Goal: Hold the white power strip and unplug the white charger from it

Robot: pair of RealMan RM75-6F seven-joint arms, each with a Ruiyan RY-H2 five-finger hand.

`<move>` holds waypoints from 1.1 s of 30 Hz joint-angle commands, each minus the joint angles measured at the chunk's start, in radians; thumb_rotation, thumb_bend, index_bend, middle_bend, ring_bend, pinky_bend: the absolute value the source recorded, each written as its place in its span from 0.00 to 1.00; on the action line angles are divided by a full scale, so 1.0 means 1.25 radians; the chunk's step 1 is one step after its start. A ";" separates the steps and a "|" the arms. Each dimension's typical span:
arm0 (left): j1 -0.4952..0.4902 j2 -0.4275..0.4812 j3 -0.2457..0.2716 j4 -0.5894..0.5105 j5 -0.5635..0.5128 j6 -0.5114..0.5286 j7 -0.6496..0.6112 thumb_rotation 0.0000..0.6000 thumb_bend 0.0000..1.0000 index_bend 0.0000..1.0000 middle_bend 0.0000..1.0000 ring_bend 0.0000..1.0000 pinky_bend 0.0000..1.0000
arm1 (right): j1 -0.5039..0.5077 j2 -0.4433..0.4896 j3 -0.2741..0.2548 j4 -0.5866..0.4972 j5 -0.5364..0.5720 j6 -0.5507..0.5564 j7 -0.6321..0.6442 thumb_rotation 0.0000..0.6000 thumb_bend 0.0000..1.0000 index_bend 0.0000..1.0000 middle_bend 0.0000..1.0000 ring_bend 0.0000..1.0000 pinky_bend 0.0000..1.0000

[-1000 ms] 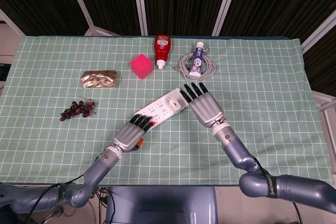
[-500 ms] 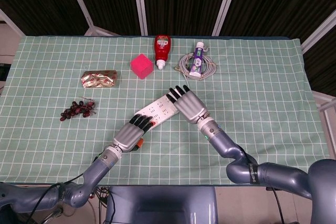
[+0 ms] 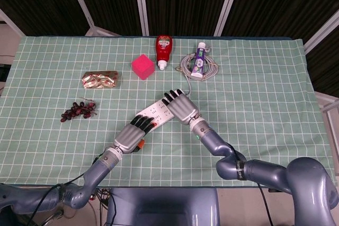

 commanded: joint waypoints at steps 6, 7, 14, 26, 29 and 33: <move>-0.003 -0.003 0.001 0.006 0.008 -0.002 -0.014 1.00 0.53 0.11 0.03 0.00 0.06 | 0.018 -0.034 0.005 0.050 0.002 0.009 0.025 1.00 0.33 0.19 0.14 0.15 0.24; -0.004 -0.003 0.001 0.007 0.009 -0.002 -0.016 1.00 0.53 0.11 0.03 0.00 0.06 | 0.019 -0.035 0.004 0.056 0.005 0.008 0.024 1.00 0.33 0.19 0.14 0.15 0.24; -0.005 -0.003 0.004 0.011 0.014 -0.003 -0.024 1.00 0.53 0.11 0.03 0.00 0.06 | 0.024 -0.045 -0.008 0.084 0.036 -0.002 0.006 1.00 0.33 0.23 0.16 0.15 0.24; -0.007 -0.006 0.007 0.018 0.017 -0.002 -0.032 1.00 0.53 0.11 0.03 0.00 0.06 | 0.022 -0.059 -0.014 0.114 0.066 -0.005 0.017 1.00 0.33 0.25 0.16 0.15 0.24; -0.007 -0.008 0.009 0.022 0.017 -0.003 -0.034 1.00 0.53 0.11 0.03 0.00 0.06 | 0.023 -0.061 -0.017 0.118 0.062 -0.004 0.023 1.00 0.33 0.26 0.16 0.15 0.24; -0.007 -0.010 0.010 0.027 0.018 -0.003 -0.037 1.00 0.53 0.11 0.03 0.00 0.06 | 0.024 -0.064 -0.018 0.120 0.058 -0.003 0.032 1.00 0.32 0.29 0.16 0.15 0.24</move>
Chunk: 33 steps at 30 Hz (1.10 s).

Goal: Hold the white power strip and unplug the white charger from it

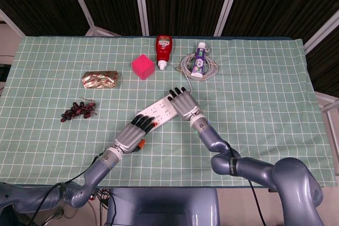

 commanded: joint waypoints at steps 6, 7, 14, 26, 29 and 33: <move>-0.001 0.000 0.003 0.003 0.003 -0.001 -0.004 1.00 0.53 0.11 0.03 0.00 0.06 | 0.001 -0.004 -0.001 0.006 -0.006 0.004 0.013 1.00 0.37 0.31 0.17 0.15 0.25; -0.001 0.000 0.003 0.003 0.004 -0.001 -0.004 1.00 0.53 0.11 0.03 0.00 0.06 | 0.001 -0.004 0.000 0.006 -0.006 0.006 0.015 1.00 0.39 0.32 0.17 0.15 0.25; -0.001 0.000 0.005 0.002 0.007 0.000 -0.006 1.00 0.53 0.11 0.03 0.00 0.06 | 0.000 0.001 0.003 0.002 -0.006 0.015 0.020 1.00 0.45 0.35 0.18 0.16 0.26; -0.002 0.000 0.006 -0.002 0.009 0.004 -0.007 1.00 0.53 0.11 0.03 0.00 0.06 | -0.002 0.010 -0.005 -0.015 0.006 0.025 0.007 1.00 0.67 0.47 0.20 0.17 0.26; -0.001 0.002 0.007 -0.003 0.010 0.006 -0.006 1.00 0.53 0.11 0.03 0.00 0.06 | -0.003 0.010 -0.006 -0.017 0.009 0.029 0.005 1.00 0.68 0.50 0.21 0.18 0.27; 0.000 0.005 0.008 -0.008 0.009 0.008 -0.005 1.00 0.53 0.11 0.03 0.00 0.06 | -0.005 0.012 -0.002 -0.028 0.002 0.048 0.007 1.00 0.69 0.54 0.23 0.19 0.27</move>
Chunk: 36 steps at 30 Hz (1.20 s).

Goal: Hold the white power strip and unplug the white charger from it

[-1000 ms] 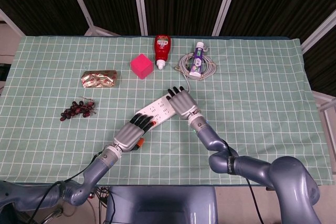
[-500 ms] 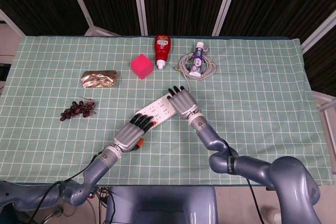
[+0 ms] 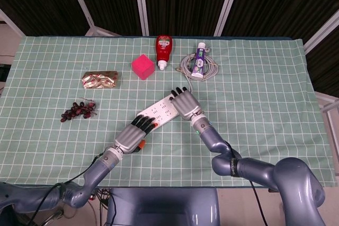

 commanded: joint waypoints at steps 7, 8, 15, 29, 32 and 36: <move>0.000 0.002 0.003 -0.005 -0.004 0.000 0.004 1.00 0.53 0.11 0.03 0.00 0.06 | -0.008 0.016 0.014 -0.042 -0.006 0.037 0.009 1.00 0.69 0.55 0.23 0.19 0.27; 0.000 0.002 0.003 -0.005 -0.004 0.001 0.005 1.00 0.53 0.11 0.03 0.00 0.06 | -0.009 0.017 0.016 -0.047 -0.005 0.040 0.010 1.00 0.69 0.55 0.23 0.19 0.27; 0.000 -0.001 0.004 -0.007 -0.008 0.001 0.010 1.00 0.53 0.11 0.03 0.00 0.06 | -0.013 0.030 0.020 -0.069 0.001 0.056 0.003 1.00 0.69 0.56 0.24 0.19 0.27; 0.006 0.011 -0.020 -0.030 0.002 0.036 -0.012 1.00 0.52 0.11 0.03 0.00 0.06 | -0.017 0.077 0.034 -0.156 0.002 0.116 -0.034 1.00 0.69 0.56 0.23 0.19 0.27; 0.008 0.028 -0.047 -0.048 0.012 0.065 -0.028 1.00 0.49 0.11 0.03 0.00 0.06 | -0.026 0.101 0.037 -0.193 -0.002 0.142 -0.044 1.00 0.69 0.56 0.23 0.19 0.27; 0.011 0.068 -0.095 -0.092 0.025 0.107 -0.059 1.00 0.46 0.11 0.03 0.00 0.06 | -0.045 0.144 0.037 -0.263 0.003 0.180 -0.066 1.00 0.69 0.56 0.23 0.19 0.27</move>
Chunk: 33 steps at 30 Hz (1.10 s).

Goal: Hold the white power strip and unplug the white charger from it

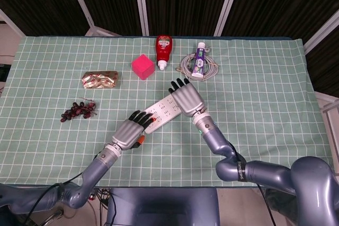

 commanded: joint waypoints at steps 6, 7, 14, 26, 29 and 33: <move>0.033 0.116 -0.072 -0.124 0.046 0.105 -0.060 1.00 0.45 0.11 0.03 0.00 0.06 | -0.062 0.097 -0.013 -0.162 0.021 0.101 -0.054 1.00 0.69 0.52 0.23 0.19 0.27; 0.038 0.127 -0.071 -0.135 0.051 0.111 -0.063 1.00 0.45 0.11 0.03 0.00 0.06 | -0.069 0.104 -0.016 -0.175 0.027 0.107 -0.056 1.00 0.69 0.51 0.23 0.19 0.27; 0.113 0.229 -0.036 -0.222 0.109 0.190 -0.098 1.00 0.45 0.11 0.03 0.00 0.06 | -0.137 0.141 -0.071 -0.238 0.095 0.160 -0.089 1.00 0.69 0.36 0.16 0.10 0.16; 0.254 0.350 0.072 -0.272 0.216 0.312 -0.180 1.00 0.34 0.11 0.03 0.00 0.06 | -0.209 0.134 -0.140 -0.264 0.209 0.232 -0.147 1.00 0.42 0.00 0.00 0.00 0.00; 0.292 0.363 0.098 -0.258 0.238 0.348 -0.202 1.00 0.29 0.11 0.03 0.00 0.06 | -0.230 0.138 -0.154 -0.279 0.182 0.257 -0.134 1.00 0.40 0.00 0.00 0.00 0.00; 0.346 0.375 0.130 -0.227 0.262 0.401 -0.236 1.00 0.25 0.11 0.02 0.00 0.06 | -0.273 0.163 -0.181 -0.313 0.104 0.304 -0.081 1.00 0.39 0.00 0.00 0.00 0.00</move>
